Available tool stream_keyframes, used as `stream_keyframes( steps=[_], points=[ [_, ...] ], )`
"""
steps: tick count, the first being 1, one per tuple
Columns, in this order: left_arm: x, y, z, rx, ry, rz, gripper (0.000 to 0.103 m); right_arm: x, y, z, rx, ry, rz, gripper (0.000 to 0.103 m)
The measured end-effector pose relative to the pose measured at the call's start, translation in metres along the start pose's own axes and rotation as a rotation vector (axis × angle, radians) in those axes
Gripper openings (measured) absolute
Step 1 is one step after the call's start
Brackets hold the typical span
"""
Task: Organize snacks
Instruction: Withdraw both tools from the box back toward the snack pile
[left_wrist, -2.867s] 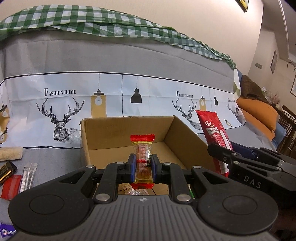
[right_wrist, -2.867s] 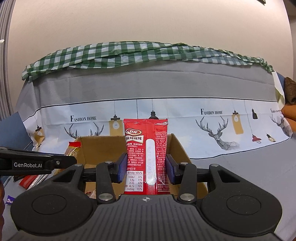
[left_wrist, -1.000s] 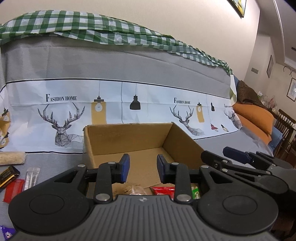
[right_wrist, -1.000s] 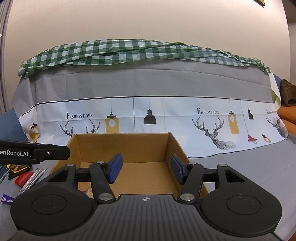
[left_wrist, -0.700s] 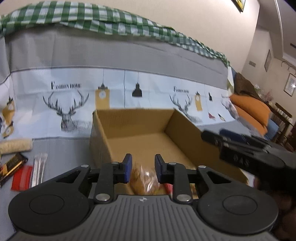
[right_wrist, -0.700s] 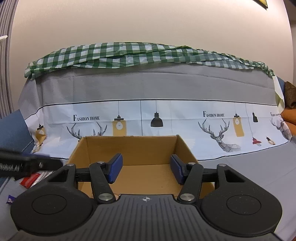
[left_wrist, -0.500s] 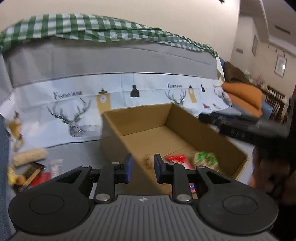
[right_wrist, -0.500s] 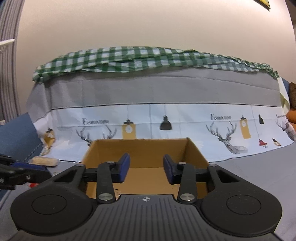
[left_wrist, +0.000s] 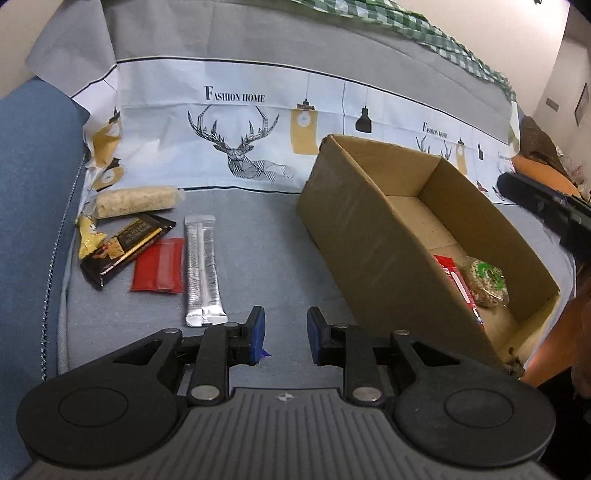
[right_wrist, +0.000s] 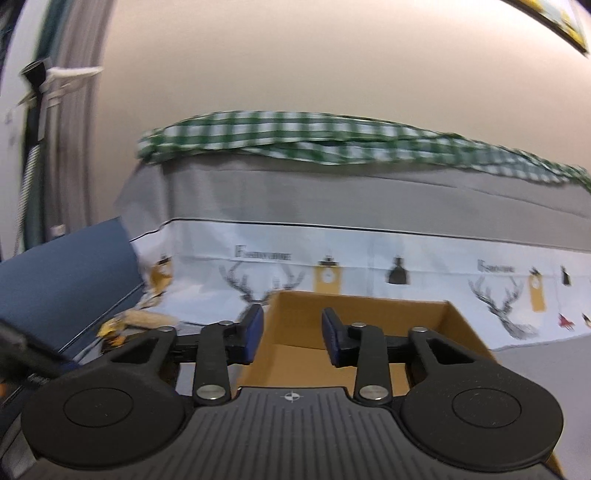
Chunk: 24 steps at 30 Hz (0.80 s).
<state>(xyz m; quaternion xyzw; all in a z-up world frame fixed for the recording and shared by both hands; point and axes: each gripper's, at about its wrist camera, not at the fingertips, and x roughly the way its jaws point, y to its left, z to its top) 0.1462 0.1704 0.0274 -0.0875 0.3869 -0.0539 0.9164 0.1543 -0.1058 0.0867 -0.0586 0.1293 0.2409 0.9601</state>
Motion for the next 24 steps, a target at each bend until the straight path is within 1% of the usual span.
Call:
stream_keyframes(
  steps=[4,6,8,11,14,18,21,23,24],
  points=[
    [-0.002,0.001,0.007,-0.012,-0.021,0.008,0.027,0.001,0.03,-0.001,-0.068,-0.004,0.053,0.034],
    [-0.001,0.005,0.007,-0.032,-0.017,0.03,0.027,0.001,0.042,-0.002,-0.095,-0.003,0.078,0.032],
    [0.0,0.013,0.008,-0.065,-0.011,0.072,0.027,0.002,0.056,-0.003,-0.122,-0.002,0.104,0.03],
    [-0.002,0.033,0.01,-0.156,-0.013,0.153,0.027,0.005,0.075,-0.007,-0.154,0.008,0.143,0.028],
    [-0.006,0.055,0.01,-0.237,-0.022,0.211,0.027,0.013,0.096,-0.012,-0.197,0.03,0.193,0.027],
    [-0.009,0.069,0.013,-0.271,-0.036,0.272,0.027,0.033,0.122,-0.022,-0.253,0.098,0.249,0.027],
    [-0.011,0.073,0.014,-0.276,-0.038,0.288,0.027,0.054,0.138,-0.031,-0.282,0.165,0.269,0.027],
    [-0.011,0.075,0.013,-0.282,-0.037,0.292,0.027,0.07,0.148,-0.037,-0.305,0.219,0.291,0.03],
    [-0.012,0.076,0.013,-0.288,-0.036,0.291,0.027,0.078,0.152,-0.04,-0.319,0.232,0.291,0.03]
  ],
)
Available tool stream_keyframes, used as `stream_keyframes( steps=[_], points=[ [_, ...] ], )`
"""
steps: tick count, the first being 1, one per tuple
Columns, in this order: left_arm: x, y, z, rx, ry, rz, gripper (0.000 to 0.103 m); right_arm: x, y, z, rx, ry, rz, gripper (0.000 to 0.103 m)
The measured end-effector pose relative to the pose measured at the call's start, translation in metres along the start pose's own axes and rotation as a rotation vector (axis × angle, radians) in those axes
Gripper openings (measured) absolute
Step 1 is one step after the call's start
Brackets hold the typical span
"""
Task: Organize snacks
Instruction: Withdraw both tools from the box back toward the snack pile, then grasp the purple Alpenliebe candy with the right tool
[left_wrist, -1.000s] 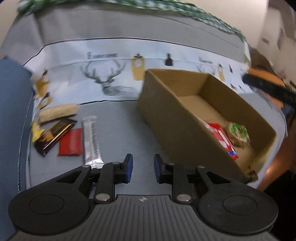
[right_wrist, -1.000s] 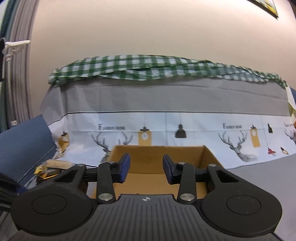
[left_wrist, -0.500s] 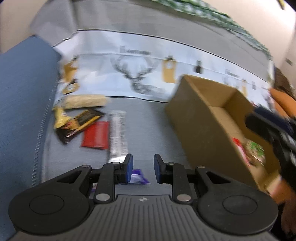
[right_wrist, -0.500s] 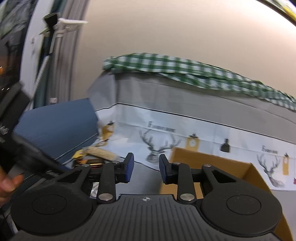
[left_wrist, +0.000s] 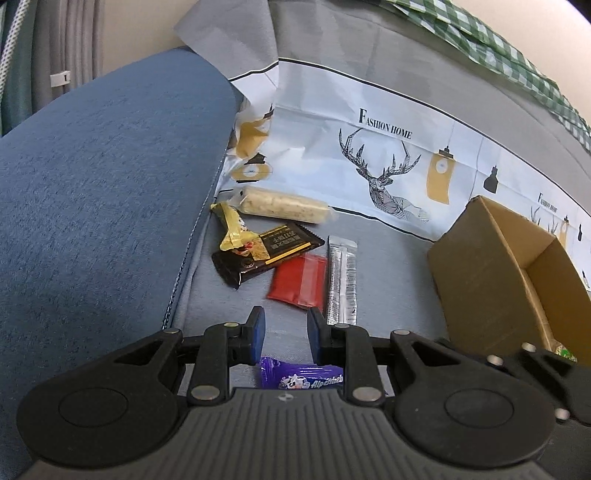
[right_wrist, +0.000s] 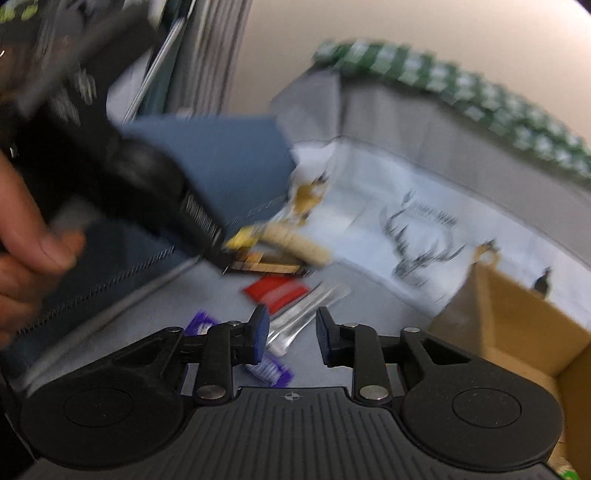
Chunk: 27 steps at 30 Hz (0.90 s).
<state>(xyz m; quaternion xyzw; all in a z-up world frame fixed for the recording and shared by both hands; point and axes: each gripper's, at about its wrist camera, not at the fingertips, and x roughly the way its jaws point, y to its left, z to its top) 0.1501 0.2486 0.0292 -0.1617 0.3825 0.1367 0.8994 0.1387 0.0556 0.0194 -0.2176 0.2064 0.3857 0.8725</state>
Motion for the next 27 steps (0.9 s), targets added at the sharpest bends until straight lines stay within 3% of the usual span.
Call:
stream_keyframes(
  steps=[7,15,16,18,20,27],
  points=[
    [0.0,0.001,-0.001,-0.01,0.001,0.0,0.027,0.055,0.025,-0.005,-0.115,0.1,0.062,0.06],
    [0.002,0.003,0.0,-0.009,0.008,-0.01,0.028,0.086,0.039,-0.011,-0.17,0.168,0.126,0.063],
    [0.002,0.003,0.0,-0.01,0.009,-0.01,0.028,0.087,0.037,-0.01,-0.156,0.176,0.135,0.061],
    [0.002,0.003,0.001,-0.013,0.008,-0.013,0.028,0.086,0.032,-0.009,-0.13,0.192,0.154,0.045],
    [0.002,0.002,0.001,-0.015,0.007,-0.012,0.028,0.083,0.03,-0.009,-0.133,0.198,0.16,0.018],
    [0.002,0.002,-0.001,-0.022,0.012,-0.031,0.028,0.053,0.013,-0.01,-0.051,0.207,0.156,0.016]
  ],
)
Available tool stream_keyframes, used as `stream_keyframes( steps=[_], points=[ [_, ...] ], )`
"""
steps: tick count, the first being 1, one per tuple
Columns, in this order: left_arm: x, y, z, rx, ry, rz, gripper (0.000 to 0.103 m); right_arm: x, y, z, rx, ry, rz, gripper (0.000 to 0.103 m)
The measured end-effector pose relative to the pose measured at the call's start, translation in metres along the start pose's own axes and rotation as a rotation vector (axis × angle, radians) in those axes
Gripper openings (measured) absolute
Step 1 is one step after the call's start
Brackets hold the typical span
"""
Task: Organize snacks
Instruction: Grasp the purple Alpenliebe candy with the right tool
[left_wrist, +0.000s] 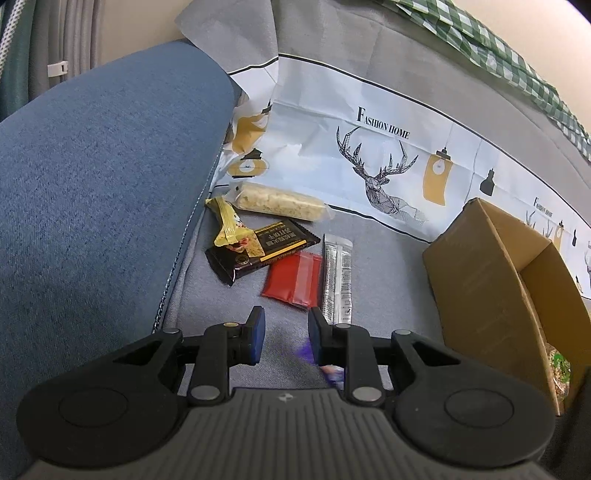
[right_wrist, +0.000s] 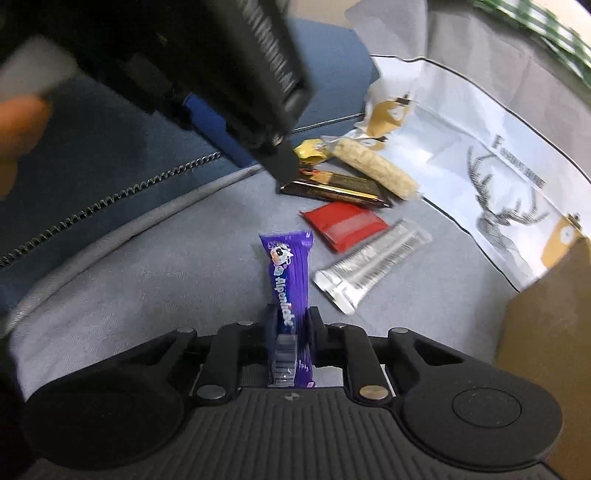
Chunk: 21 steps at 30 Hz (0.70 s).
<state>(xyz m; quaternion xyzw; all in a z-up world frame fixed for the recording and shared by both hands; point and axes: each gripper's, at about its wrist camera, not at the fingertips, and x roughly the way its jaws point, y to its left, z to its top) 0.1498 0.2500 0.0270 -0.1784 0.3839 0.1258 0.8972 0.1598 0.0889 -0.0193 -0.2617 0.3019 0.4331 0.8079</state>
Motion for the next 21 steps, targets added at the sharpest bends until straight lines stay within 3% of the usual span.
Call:
stream_keyframes(
  steps=[5,12,16,19,21],
  points=[
    [0.001,-0.001,-0.002,-0.005,0.017,-0.017,0.028,-0.035,-0.015,-0.025,0.208,0.029,-0.071,0.016],
    [0.009,-0.009,-0.003,-0.005,0.039,-0.022,0.028,-0.056,-0.008,-0.062,0.288,0.015,-0.121,0.016],
    [0.016,-0.012,-0.002,-0.02,0.048,-0.023,0.028,-0.037,-0.018,-0.065,0.326,0.054,-0.083,0.018],
    [0.023,-0.015,0.0,-0.014,0.058,-0.025,0.028,-0.029,-0.025,-0.064,0.364,0.057,-0.049,0.028],
    [0.029,-0.019,0.001,0.001,0.07,-0.038,0.029,-0.027,-0.026,-0.062,0.378,0.059,-0.024,0.029]
  ],
)
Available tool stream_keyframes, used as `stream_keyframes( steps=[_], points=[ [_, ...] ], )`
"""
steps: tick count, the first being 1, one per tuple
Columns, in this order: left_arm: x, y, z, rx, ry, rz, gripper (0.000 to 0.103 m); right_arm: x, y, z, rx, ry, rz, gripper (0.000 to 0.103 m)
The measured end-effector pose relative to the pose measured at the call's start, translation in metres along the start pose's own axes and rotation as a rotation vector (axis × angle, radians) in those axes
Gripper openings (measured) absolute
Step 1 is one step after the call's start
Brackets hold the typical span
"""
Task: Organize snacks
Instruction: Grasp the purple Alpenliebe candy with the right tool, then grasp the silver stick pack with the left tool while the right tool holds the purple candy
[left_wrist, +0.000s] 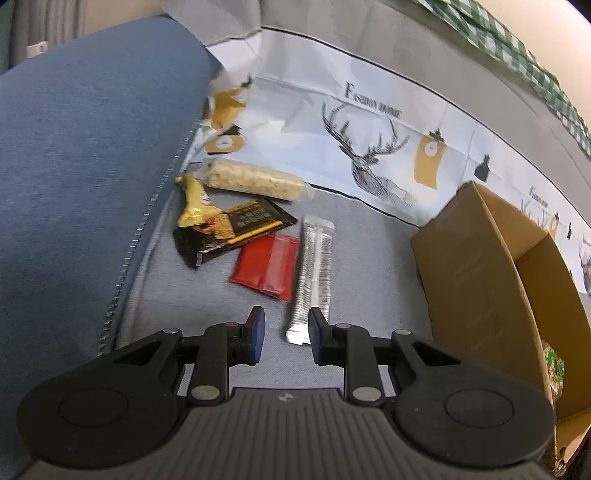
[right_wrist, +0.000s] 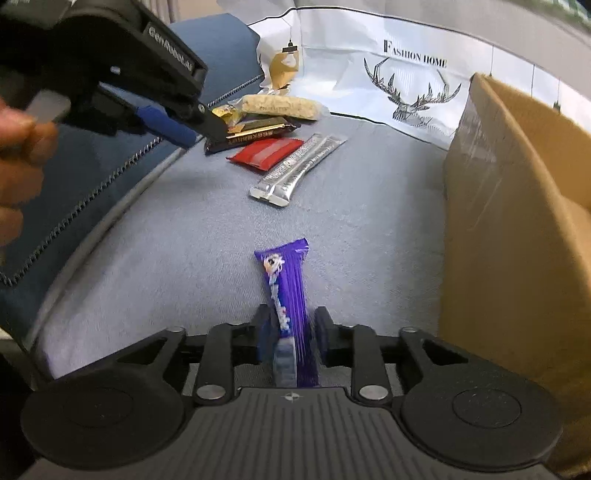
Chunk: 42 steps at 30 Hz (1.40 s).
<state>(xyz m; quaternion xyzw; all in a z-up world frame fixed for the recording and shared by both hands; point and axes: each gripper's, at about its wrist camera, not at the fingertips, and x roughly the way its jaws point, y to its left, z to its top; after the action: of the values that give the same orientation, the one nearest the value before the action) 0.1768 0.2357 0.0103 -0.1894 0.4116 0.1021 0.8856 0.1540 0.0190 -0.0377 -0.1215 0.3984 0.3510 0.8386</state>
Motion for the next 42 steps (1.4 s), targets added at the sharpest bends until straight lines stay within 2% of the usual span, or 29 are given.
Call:
stream_keyframes(
  steps=[2,6,7,9,11,14,18,19,20,22,27,30,32,35,39,42],
  points=[
    [0.008,-0.007,0.001,0.027,0.011,-0.01,0.034,0.002,0.001,0.001,-0.006,0.016,0.001,0.029],
    [0.027,-0.024,0.0,0.083,0.042,-0.024,0.037,0.007,0.004,0.002,-0.029,0.048,-0.002,0.028],
    [0.033,-0.028,0.0,0.095,0.048,-0.016,0.039,0.007,0.004,0.003,-0.03,0.048,0.002,0.02],
    [0.046,-0.034,0.002,0.115,0.062,0.002,0.042,0.005,0.001,0.004,-0.01,0.045,0.003,0.017],
    [0.06,-0.038,0.004,0.124,0.083,0.012,0.05,0.005,-0.004,0.005,0.017,0.044,0.002,0.016],
    [0.077,-0.045,0.004,0.155,0.117,0.038,0.058,0.005,-0.011,0.006,0.044,0.05,-0.01,0.016],
    [0.091,-0.053,-0.001,0.228,0.137,0.093,0.058,0.006,-0.013,0.007,0.058,0.054,-0.007,0.016],
    [0.092,-0.055,-0.001,0.242,0.134,0.1,0.055,0.006,-0.013,0.007,0.056,0.053,-0.008,0.016],
    [0.092,-0.055,-0.002,0.251,0.132,0.105,0.042,0.006,-0.014,0.007,0.057,0.053,-0.009,0.016],
    [0.09,-0.053,-0.003,0.263,0.132,0.111,0.037,0.008,-0.016,0.007,0.058,0.052,-0.009,0.016],
    [0.069,-0.039,-0.008,0.238,0.16,0.1,0.033,0.007,-0.016,0.006,0.061,0.048,-0.01,0.016],
    [0.047,-0.027,-0.016,0.151,0.203,0.062,0.033,0.006,-0.017,0.006,0.072,0.041,-0.013,0.016],
    [0.031,-0.022,-0.026,0.111,0.219,0.074,0.033,0.005,-0.016,0.005,0.076,0.037,-0.022,0.016],
    [0.013,-0.022,-0.036,0.097,0.226,0.066,0.034,0.003,-0.016,0.003,0.079,0.035,-0.031,0.016],
    [0.021,-0.015,-0.043,0.11,0.285,0.108,0.034,0.003,-0.016,0.003,0.095,0.044,-0.023,0.018],
    [0.022,-0.001,-0.037,0.018,0.276,0.074,0.041,0.003,-0.017,0.004,0.108,0.044,-0.008,0.022]
  ],
)
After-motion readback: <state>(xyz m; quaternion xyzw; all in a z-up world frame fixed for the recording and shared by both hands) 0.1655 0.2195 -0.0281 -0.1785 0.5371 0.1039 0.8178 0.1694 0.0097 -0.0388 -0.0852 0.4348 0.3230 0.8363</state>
